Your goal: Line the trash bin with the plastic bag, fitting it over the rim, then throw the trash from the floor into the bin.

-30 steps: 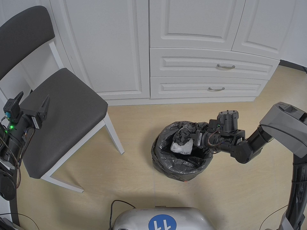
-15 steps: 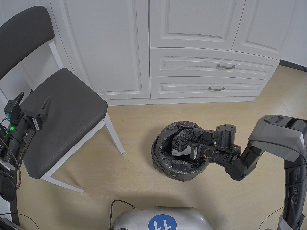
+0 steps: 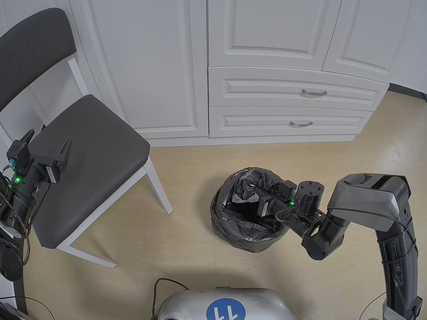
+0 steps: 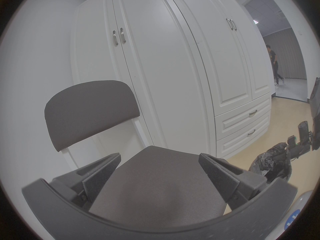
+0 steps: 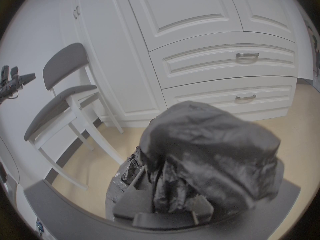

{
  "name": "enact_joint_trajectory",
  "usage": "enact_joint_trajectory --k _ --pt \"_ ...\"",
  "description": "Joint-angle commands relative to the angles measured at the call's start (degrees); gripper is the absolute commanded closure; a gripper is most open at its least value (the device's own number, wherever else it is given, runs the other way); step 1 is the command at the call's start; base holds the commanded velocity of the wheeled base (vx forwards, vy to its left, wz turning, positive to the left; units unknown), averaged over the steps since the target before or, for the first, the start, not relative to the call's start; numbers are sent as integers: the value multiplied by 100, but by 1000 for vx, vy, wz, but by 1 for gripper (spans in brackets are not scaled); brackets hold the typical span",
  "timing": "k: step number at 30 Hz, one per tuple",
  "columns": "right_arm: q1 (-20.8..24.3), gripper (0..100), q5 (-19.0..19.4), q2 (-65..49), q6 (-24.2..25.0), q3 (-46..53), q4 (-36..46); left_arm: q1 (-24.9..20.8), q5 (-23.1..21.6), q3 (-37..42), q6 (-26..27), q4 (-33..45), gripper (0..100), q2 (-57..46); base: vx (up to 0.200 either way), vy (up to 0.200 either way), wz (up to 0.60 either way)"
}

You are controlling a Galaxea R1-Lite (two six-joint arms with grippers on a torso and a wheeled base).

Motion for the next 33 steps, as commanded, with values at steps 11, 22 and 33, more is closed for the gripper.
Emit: enact_joint_trajectory --k 11,22,33 --pt "-53 100 120 132 89 243 -265 -25 4 34 1 -11 0 -3 0 0 0" --pt "-238 100 726 -44 -394 858 -54 -25 12 34 10 -28 0 -11 0 0 0" --pt "-326 100 726 -246 -350 568 1256 -25 12 25 10 -37 0 -11 0 0 0"
